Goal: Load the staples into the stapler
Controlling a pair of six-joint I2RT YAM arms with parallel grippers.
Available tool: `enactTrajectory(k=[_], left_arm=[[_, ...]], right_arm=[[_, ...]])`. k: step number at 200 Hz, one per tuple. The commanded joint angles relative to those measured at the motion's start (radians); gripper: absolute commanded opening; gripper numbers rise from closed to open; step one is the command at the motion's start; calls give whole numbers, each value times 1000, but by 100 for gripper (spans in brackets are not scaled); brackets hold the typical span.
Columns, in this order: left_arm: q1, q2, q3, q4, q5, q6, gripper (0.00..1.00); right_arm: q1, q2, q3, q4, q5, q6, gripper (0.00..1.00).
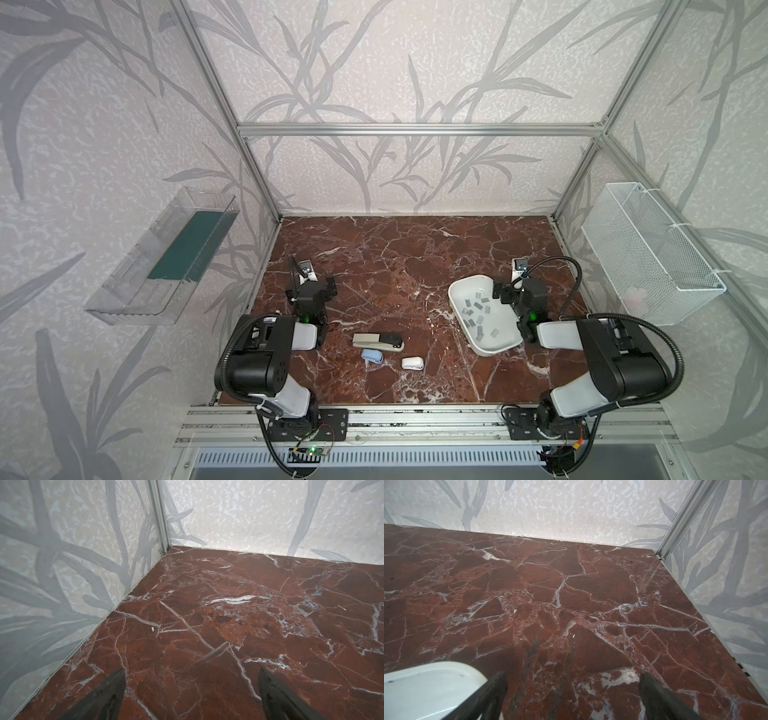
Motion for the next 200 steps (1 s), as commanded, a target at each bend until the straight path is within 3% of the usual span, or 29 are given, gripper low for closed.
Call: enactTrajectory(k=[1,186,200], left_arm=[[3,3,-1,12,2,-3,99],[2,1,-4,21,3,0,99],[-2,-47,32,-78,16,12,99]], right_arm=[[5,-4,11,-24,-5,-16,99],[5,-11,-4,38,-5,-25,99],[9,-78,48,-115,15,-25,99]])
